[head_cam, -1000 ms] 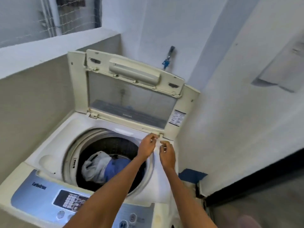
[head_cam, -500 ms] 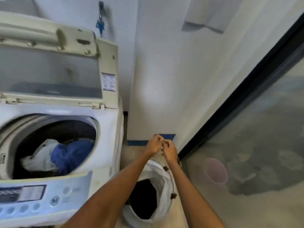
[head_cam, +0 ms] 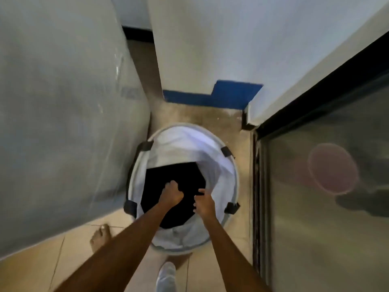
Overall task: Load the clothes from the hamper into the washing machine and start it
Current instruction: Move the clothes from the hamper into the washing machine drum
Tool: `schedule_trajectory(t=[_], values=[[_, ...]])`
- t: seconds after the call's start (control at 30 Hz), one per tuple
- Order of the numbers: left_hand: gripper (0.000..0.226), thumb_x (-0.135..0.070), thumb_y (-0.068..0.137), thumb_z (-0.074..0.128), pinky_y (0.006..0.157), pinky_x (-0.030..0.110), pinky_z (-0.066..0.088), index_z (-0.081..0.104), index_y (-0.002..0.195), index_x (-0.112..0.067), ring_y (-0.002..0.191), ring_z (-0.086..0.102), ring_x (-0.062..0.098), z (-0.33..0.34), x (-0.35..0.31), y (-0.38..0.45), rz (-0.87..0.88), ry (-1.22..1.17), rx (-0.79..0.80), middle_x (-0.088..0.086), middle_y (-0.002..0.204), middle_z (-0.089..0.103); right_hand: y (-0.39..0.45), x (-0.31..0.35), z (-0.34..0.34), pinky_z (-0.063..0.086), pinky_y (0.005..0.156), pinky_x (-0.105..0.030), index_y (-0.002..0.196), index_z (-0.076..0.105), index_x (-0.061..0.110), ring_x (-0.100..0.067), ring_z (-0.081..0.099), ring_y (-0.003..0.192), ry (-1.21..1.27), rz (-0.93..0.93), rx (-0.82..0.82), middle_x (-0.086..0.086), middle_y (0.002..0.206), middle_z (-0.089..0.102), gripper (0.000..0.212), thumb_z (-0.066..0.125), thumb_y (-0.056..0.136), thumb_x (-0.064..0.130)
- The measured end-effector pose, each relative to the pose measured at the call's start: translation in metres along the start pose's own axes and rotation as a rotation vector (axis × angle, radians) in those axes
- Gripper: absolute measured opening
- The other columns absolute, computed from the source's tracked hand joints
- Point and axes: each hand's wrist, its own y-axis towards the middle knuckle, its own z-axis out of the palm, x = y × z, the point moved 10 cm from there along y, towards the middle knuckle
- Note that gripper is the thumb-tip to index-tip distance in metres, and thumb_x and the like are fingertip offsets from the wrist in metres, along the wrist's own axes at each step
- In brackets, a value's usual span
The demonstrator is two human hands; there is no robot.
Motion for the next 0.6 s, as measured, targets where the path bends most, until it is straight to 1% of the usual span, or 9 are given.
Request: schedule_trajectory(t=[0.1, 0.23, 0.3, 0.33, 0.4, 0.47, 0.53, 0.57, 0.6], values=[[0.052, -0.013, 0.088, 0.054, 0.104, 0.045, 0.038, 0.034, 0.133, 0.003, 0.127, 0.036, 0.04, 0.019, 0.052, 0.061, -0.14, 0.057, -0.082, 0.023, 0.14, 0.031, 0.066, -0.031, 0.032, 0.047, 0.094, -0.039, 0.133, 0.042, 0.008, -0.031, 0.057, 0.108, -0.131, -0.01, -0.011, -0.016, 0.123, 0.056, 0.042, 0.046, 0.092, 0.012], [0.093, -0.024, 0.084, 0.066, 0.112, 0.046, 0.026, 0.003, 0.149, -0.003, 0.141, 0.015, 0.036, 0.019, 0.094, 0.125, -0.168, 0.022, -0.287, 0.017, 0.155, 0.005, 0.132, -0.047, 0.073, 0.031, 0.111, -0.042, 0.144, 0.028, 0.006, -0.037, 0.034, 0.133, -0.25, -0.04, 0.02, -0.019, 0.143, 0.035, 0.06, 0.054, 0.091, 0.017], [0.106, -0.025, 0.08, 0.072, 0.109, 0.045, 0.033, -0.005, 0.149, -0.004, 0.14, 0.021, 0.037, 0.027, 0.115, 0.15, -0.202, -0.087, -0.27, 0.019, 0.155, 0.008, 0.154, -0.06, 0.084, 0.026, 0.114, -0.045, 0.149, 0.01, 0.008, -0.038, 0.023, 0.138, -0.219, 0.029, 0.036, -0.021, 0.151, 0.02, 0.081, 0.061, 0.089, 0.024], [0.109, -0.025, 0.078, 0.074, 0.101, 0.045, 0.042, -0.006, 0.149, -0.005, 0.135, 0.032, 0.039, 0.035, 0.124, 0.159, -0.217, -0.134, -0.224, 0.021, 0.152, 0.018, 0.162, -0.067, 0.091, 0.027, 0.114, -0.045, 0.15, 0.004, 0.009, -0.038, 0.023, 0.139, -0.183, 0.047, 0.05, -0.022, 0.152, 0.017, 0.088, 0.064, 0.087, 0.026], [0.099, -0.024, 0.08, 0.072, 0.083, 0.042, 0.053, 0.005, 0.15, -0.006, 0.12, 0.05, 0.04, 0.044, 0.134, 0.165, -0.229, -0.168, -0.145, 0.023, 0.14, 0.041, 0.168, -0.076, 0.102, 0.035, 0.11, -0.043, 0.15, -0.003, 0.01, -0.036, 0.03, 0.136, -0.098, 0.06, 0.088, -0.021, 0.151, 0.02, 0.095, 0.066, 0.086, 0.024], [0.065, -0.025, 0.085, 0.067, 0.088, 0.039, 0.049, 0.038, 0.138, -0.001, 0.115, 0.054, 0.036, 0.038, 0.135, 0.162, -0.17, -0.093, -0.164, 0.022, 0.129, 0.053, 0.164, -0.087, 0.112, 0.049, 0.093, -0.039, 0.15, -0.005, 0.012, -0.031, 0.047, 0.123, -0.017, 0.085, 0.151, -0.017, 0.144, 0.035, 0.092, 0.062, 0.089, 0.022], [0.043, -0.034, 0.089, 0.059, 0.09, 0.038, 0.047, 0.059, 0.118, -0.002, 0.112, 0.055, 0.034, 0.024, 0.123, 0.15, -0.072, 0.153, -0.228, 0.018, 0.121, 0.06, 0.156, -0.099, 0.116, 0.053, 0.065, -0.029, 0.15, 0.005, 0.014, -0.021, 0.059, 0.09, 0.035, 0.149, 0.19, -0.014, 0.126, 0.052, 0.078, 0.056, 0.093, 0.025], [0.043, -0.039, 0.09, 0.055, 0.092, 0.039, 0.045, 0.062, 0.114, -0.004, 0.114, 0.053, 0.033, 0.018, 0.115, 0.141, -0.026, 0.272, -0.243, 0.016, 0.122, 0.059, 0.151, -0.102, 0.115, 0.049, 0.057, -0.025, 0.148, 0.016, 0.014, -0.016, 0.057, 0.076, 0.052, 0.169, 0.186, -0.012, 0.115, 0.055, 0.066, 0.052, 0.094, 0.029], [0.044, -0.042, 0.091, 0.052, 0.097, 0.04, 0.042, 0.063, 0.115, -0.008, 0.117, 0.05, 0.033, 0.016, 0.105, 0.131, 0.018, 0.32, -0.245, 0.013, 0.125, 0.057, 0.146, -0.104, 0.112, 0.046, 0.054, -0.024, 0.143, 0.028, 0.012, -0.014, 0.054, 0.07, 0.063, 0.17, 0.168, -0.01, 0.108, 0.055, 0.055, 0.048, 0.096, 0.033]])
